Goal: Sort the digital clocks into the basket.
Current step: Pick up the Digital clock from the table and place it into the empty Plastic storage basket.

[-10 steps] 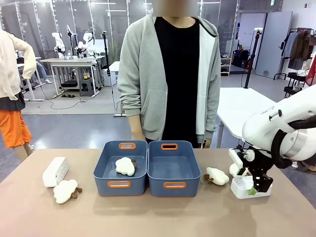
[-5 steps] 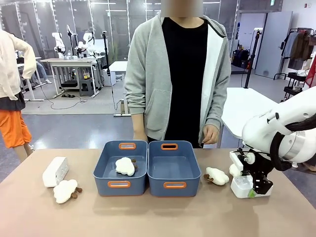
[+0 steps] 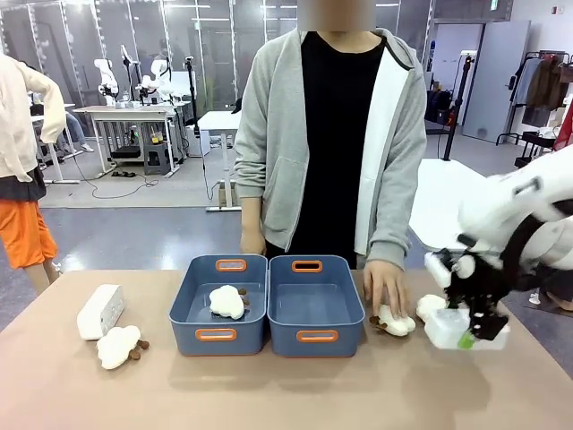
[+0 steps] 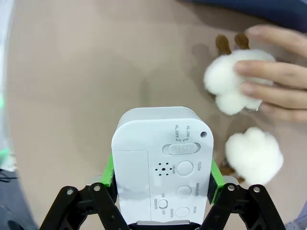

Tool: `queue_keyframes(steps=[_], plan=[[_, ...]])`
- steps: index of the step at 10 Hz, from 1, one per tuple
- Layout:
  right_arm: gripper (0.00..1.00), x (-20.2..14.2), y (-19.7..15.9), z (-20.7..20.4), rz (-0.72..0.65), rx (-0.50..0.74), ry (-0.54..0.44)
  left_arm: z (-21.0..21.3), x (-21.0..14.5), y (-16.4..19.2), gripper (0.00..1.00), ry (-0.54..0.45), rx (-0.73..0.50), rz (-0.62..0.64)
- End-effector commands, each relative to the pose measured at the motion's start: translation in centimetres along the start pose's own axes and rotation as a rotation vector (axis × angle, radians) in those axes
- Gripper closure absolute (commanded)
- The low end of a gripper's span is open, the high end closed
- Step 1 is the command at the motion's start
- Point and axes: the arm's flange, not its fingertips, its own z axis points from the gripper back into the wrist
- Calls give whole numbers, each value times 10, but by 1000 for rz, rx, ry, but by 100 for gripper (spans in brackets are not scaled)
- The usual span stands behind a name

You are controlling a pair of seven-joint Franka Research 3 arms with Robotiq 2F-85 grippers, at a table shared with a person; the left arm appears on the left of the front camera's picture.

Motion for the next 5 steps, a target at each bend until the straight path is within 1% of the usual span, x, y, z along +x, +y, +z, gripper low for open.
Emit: queue_keyframes(steps=[1,2,3,4,5], plan=[[76,-13,35,92,-90,-12,-107,-1,1,0,0,-3,-19,12],[76,-31,46,128,-152,-17,-192,-1,1,0,0,-3,-19,12],[76,-47,49,151,-201,-35,-292,-1,1,0,0,-3,-19,12],[76,-61,52,166,-235,-34,-392,-1,1,0,0,-3,-19,12],[76,-74,54,176,-257,-45,-455,-1,1,0,0,-3,-19,12]])
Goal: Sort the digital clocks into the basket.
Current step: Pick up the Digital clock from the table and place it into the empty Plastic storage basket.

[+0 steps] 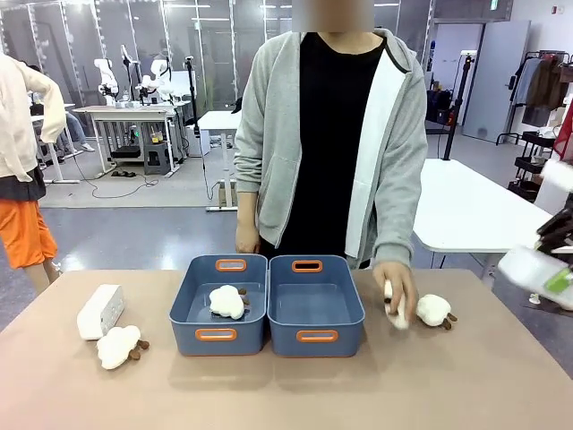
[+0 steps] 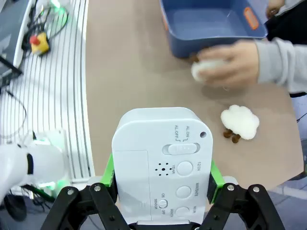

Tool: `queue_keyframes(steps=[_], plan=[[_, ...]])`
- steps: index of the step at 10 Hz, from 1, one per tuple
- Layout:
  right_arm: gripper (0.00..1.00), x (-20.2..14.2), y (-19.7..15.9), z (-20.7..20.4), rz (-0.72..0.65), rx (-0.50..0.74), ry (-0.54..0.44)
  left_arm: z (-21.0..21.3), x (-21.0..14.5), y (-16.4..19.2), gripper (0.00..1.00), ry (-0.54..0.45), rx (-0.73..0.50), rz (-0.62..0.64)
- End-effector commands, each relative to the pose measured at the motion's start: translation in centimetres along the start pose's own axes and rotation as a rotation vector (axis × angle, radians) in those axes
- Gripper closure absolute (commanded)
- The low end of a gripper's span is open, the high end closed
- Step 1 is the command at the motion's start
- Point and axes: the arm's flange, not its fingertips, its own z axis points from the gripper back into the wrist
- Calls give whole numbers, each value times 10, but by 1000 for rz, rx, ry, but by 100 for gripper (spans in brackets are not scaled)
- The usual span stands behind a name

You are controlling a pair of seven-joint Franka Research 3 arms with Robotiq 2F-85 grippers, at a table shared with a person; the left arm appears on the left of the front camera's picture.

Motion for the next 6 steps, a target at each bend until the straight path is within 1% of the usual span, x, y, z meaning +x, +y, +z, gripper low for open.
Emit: queue_keyframes(steps=[1,3,4,6], plan=[[76,-8,-17,3,-60,-11,-136,-1,1,0,0,-2,-20,11],[76,-13,-17,7,-73,-29,-166,-1,1,0,0,-2,-20,11],[76,-11,-19,7,-81,-53,-180,-1,1,0,0,-2,-20,11],[76,-6,-19,4,-74,-55,-191,-1,1,0,0,-2,-20,11]])
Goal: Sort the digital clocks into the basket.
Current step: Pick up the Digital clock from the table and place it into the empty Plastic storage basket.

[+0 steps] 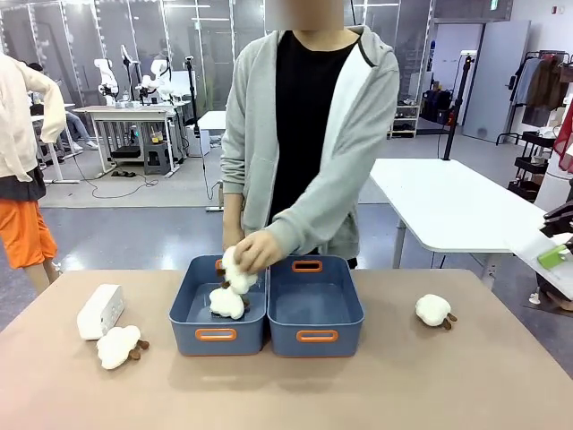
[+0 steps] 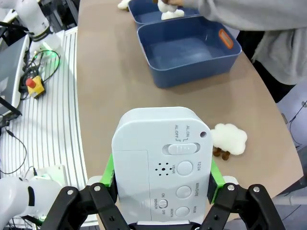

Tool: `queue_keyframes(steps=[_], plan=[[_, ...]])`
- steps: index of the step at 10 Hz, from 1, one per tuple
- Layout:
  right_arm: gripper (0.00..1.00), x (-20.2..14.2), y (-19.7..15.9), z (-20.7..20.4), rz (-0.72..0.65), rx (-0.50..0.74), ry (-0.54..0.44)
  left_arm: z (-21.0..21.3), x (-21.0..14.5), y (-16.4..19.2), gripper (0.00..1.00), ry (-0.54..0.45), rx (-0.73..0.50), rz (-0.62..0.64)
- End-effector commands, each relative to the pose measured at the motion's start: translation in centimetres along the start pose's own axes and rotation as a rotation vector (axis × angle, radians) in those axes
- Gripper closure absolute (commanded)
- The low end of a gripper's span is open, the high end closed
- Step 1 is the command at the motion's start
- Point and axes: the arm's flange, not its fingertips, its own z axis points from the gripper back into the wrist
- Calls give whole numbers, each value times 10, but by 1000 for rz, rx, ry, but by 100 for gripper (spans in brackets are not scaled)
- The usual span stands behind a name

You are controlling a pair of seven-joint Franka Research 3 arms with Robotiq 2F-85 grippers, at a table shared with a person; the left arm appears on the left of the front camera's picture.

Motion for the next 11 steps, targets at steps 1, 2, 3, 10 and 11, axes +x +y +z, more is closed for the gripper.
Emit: queue_keyframes(steps=[1,2,3,10,11], plan=[[76,7,-3,-5,12,-16,-12,-1,1,0,0,-2,-19,11],[76,12,-5,-11,18,-22,-10,-1,1,0,0,-2,-19,11],[76,17,-7,-17,13,-40,-15,-1,1,0,0,-2,-19,11],[76,80,8,-86,-8,-68,-68,-1,1,0,0,-2,-19,11],[76,91,12,-105,-17,-83,-63,-1,1,0,0,-2,-19,11]])
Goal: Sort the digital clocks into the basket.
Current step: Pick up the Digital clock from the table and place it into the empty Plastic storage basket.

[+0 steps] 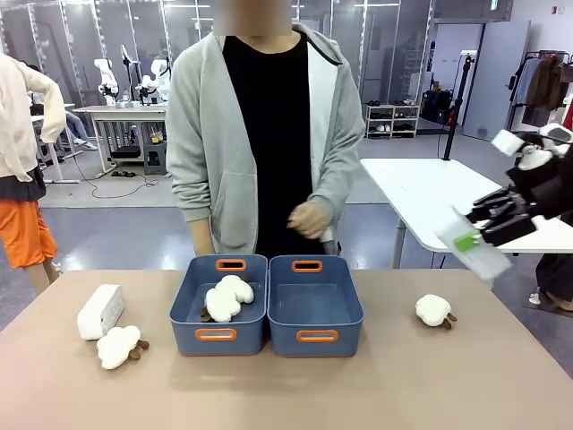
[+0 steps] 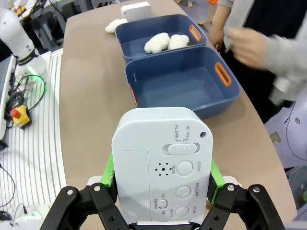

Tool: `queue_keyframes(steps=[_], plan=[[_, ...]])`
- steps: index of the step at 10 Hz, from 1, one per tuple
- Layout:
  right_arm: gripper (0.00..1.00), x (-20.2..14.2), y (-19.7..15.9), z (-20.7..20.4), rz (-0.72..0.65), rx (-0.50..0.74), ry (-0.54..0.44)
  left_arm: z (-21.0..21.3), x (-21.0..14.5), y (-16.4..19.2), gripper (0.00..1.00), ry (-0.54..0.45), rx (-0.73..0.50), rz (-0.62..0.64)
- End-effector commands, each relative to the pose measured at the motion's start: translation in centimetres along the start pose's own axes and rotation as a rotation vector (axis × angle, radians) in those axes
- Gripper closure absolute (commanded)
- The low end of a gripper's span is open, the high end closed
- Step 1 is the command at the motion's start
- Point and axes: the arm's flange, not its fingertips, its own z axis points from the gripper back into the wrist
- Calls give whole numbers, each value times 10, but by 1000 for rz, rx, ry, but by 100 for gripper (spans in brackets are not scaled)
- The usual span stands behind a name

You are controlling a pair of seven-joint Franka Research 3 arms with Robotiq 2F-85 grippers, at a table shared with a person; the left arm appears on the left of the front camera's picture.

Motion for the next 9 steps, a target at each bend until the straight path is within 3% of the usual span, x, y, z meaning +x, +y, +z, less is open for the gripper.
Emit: queue_keyframes(steps=[1,4,5,9], plan=[[76,22,14,-40,-39,-70,-1,-1,1,0,0,-3,-20,12],[76,72,31,-132,15,-140,13,-1,1,0,0,-3,-20,12],[76,90,27,-167,-15,-106,4,-1,1,0,0,-3,-20,12],[76,92,23,-254,15,-123,103,-1,1,0,0,-3,-20,12]])
